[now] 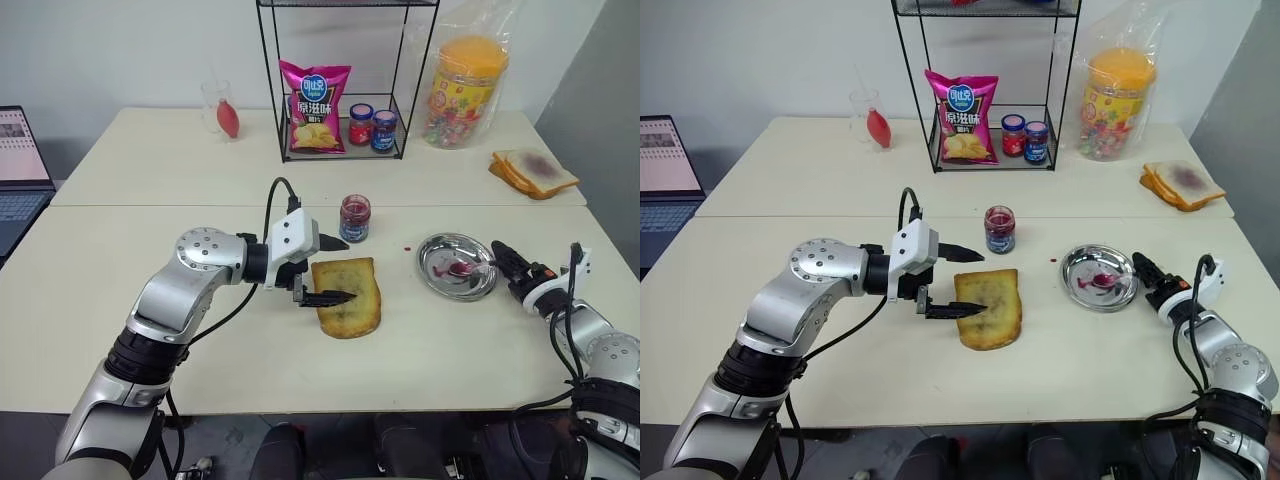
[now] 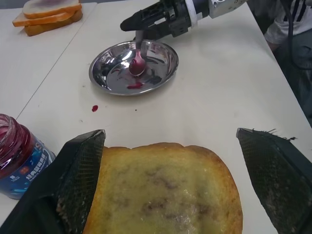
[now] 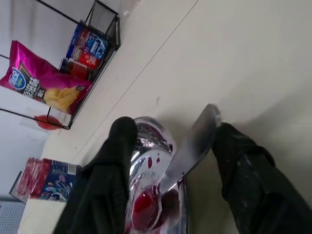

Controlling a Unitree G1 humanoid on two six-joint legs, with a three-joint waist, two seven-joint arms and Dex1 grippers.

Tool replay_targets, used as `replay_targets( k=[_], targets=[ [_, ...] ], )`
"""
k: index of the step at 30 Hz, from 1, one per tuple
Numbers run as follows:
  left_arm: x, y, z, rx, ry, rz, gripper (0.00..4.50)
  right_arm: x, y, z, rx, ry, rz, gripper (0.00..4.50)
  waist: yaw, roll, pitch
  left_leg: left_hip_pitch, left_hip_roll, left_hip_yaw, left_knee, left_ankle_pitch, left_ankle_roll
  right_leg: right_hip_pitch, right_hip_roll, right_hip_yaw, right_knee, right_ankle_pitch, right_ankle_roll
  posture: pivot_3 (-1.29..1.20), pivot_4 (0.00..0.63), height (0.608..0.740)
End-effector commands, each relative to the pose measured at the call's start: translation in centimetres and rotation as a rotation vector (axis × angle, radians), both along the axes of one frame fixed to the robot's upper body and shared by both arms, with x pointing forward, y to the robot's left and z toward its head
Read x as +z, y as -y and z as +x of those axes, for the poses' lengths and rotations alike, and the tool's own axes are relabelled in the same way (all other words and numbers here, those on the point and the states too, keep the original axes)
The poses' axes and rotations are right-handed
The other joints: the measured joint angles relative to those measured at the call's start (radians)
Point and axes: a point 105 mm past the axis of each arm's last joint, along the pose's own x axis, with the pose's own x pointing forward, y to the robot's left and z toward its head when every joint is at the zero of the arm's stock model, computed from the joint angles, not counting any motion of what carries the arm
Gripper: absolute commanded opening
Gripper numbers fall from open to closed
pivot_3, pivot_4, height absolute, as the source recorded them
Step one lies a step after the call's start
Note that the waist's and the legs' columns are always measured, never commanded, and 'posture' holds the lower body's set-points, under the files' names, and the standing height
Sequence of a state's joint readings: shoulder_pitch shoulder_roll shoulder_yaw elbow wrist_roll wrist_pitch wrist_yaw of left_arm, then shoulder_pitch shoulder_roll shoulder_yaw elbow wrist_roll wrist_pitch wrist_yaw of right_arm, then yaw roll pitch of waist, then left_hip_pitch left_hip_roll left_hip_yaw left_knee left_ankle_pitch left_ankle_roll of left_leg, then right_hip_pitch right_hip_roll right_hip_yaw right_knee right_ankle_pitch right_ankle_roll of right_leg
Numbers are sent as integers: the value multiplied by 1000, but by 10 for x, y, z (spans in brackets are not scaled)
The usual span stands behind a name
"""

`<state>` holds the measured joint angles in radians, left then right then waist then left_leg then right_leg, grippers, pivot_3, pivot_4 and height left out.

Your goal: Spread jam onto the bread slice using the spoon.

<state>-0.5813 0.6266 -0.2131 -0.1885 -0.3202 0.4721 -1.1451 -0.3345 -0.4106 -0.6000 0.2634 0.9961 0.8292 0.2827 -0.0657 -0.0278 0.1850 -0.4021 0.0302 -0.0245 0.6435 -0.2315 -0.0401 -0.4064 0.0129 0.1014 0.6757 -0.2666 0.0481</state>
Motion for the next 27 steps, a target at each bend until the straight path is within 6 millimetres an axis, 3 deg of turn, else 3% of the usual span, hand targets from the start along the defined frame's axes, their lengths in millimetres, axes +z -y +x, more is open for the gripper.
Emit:
replay_targets(
  k=[1,8,16,21,27],
  targets=[
    [6,3,-4,-20,41,4,4500,13,3,-1,0,55,-22,1642,0,0,0,0,0,0,0,0,0,0,0,0,0,0,0,0,150,740],
    [6,4,-5,-22,45,2,4500,13,7,0,-8,58,-39,44,0,0,0,0,0,0,0,0,0,0,0,0,0,0,0,0,150,740],
    [7,3,-4,-19,50,-6,4500,23,7,0,11,89,-101,16,0,0,0,0,0,0,1,0,0,1,0,0,0,0,0,0,150,740],
    [10,-5,-2,15,42,-31,4500,59,-12,1,75,184,-104,16,1,0,0,0,0,0,0,0,0,1,0,0,0,0,0,0,150,740],
    [16,-32,9,174,-12,-160,4500,119,-59,-1,246,319,-107,16,-16,4,2,0,0,0,0,0,0,-1,0,0,1,0,0,0,150,740]
  ],
)
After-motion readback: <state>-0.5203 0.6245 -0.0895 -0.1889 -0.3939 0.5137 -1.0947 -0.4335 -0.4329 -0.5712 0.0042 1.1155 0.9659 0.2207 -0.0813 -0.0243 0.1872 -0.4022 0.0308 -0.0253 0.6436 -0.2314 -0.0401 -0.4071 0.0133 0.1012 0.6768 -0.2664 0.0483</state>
